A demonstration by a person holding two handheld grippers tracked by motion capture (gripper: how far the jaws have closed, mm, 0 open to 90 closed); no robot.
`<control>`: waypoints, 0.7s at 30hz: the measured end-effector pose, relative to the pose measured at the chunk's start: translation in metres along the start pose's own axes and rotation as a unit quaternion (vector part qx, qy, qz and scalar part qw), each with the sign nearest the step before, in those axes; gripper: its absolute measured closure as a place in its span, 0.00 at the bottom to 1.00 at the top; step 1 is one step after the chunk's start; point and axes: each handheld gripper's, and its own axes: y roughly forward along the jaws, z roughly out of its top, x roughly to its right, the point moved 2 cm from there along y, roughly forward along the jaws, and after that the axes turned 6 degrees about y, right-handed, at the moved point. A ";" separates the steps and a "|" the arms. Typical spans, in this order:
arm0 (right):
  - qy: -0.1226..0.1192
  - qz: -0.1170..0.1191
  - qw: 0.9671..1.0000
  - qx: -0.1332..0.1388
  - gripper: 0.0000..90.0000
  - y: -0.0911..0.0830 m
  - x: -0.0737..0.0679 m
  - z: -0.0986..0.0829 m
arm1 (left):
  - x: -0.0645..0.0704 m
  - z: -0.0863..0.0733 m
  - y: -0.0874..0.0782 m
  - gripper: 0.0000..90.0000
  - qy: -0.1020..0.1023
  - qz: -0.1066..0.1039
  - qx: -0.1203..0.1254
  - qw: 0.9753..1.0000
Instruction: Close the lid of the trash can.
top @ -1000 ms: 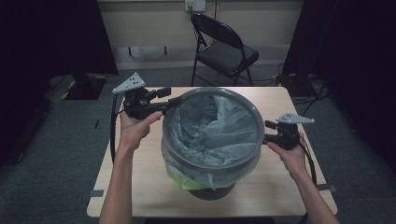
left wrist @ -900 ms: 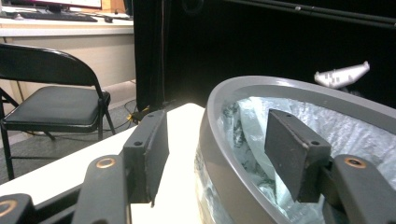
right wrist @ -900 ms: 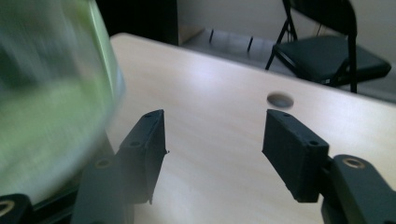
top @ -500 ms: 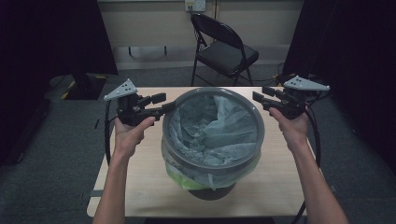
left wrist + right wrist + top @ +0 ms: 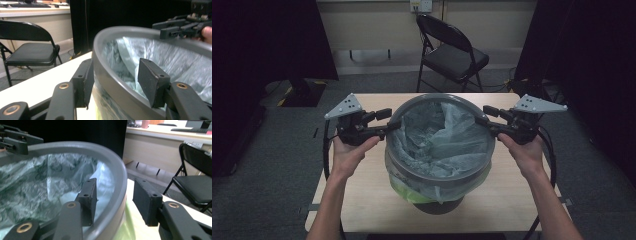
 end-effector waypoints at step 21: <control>-0.004 -0.017 1.000 0.001 0.67 0.013 0.002 0.008 | -0.018 0.003 0.021 0.66 -0.034 0.000 0.025 0.999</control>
